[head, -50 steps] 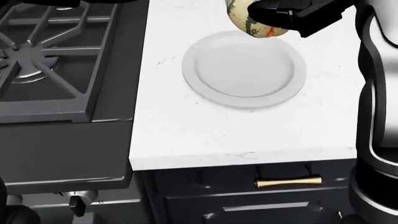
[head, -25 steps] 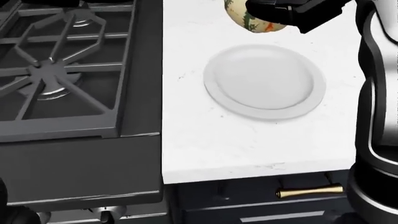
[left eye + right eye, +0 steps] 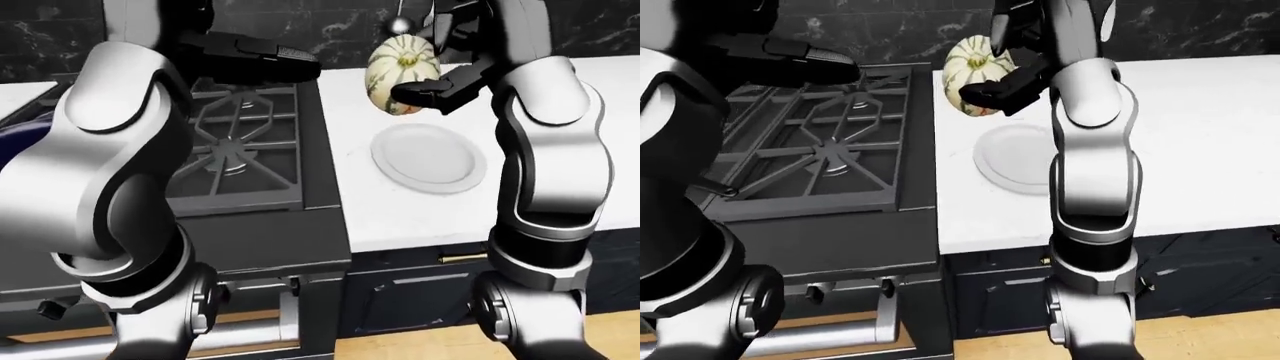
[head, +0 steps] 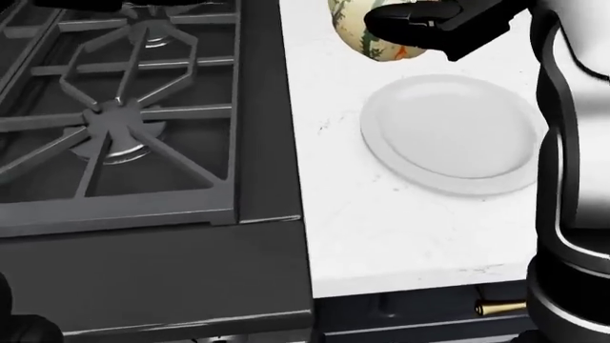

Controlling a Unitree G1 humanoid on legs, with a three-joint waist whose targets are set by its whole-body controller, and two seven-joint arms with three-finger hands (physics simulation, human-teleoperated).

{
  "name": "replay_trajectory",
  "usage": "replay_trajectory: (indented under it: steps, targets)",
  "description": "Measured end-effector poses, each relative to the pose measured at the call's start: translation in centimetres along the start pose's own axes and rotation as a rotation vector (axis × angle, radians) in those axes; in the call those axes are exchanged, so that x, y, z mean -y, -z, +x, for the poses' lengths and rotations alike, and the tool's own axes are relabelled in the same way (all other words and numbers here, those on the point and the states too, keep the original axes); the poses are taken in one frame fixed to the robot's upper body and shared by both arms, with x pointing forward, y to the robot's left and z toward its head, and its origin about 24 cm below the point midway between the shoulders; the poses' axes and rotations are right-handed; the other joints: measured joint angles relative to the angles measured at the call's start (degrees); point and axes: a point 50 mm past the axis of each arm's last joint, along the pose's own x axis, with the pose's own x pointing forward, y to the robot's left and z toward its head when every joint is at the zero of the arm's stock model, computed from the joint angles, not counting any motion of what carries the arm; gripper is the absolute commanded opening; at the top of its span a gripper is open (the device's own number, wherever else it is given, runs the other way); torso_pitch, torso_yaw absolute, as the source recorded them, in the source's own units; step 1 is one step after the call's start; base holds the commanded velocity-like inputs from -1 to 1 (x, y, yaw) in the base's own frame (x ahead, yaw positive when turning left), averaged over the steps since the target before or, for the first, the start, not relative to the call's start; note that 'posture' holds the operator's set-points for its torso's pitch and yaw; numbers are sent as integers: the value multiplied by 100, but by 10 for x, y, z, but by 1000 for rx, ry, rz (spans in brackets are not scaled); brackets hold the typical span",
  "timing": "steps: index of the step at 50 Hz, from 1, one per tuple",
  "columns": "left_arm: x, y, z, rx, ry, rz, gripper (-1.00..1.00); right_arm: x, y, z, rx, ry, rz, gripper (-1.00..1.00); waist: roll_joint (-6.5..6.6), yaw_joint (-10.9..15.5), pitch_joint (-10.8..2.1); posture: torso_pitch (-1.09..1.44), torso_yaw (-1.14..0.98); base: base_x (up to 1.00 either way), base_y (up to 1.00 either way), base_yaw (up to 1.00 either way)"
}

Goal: Pick the squash from the plate and place it in the pan.

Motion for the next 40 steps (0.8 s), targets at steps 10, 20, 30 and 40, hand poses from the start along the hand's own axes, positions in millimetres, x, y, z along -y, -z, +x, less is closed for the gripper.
replay_trajectory:
  steps: [10, 20, 30, 40]
  targets:
    - [9, 6, 2, -33, 45, 3, 100, 11, 10, -1, -43, 59, -2, -100, -122, -125, -71, 0, 0, -35, 11, 0]
    - [6, -5, -1, 22, 29, 0, 100, 10, 0, -3, 4, 59, -2, -100, 340, 31, -64, 0, 0, -18, 6, 0]
    - [2, 0, -1, -2, 4, 1, 100, -1, 1, -1, -5, -6, 8, -100, 103, 74, -18, 0, 0, -19, 2, 0]
    - [8, 2, 0, -16, 32, 0, 100, 8, 3, -2, -11, 37, -1, -100, -111, 86, 211, 0, 0, 0, 0, 0]
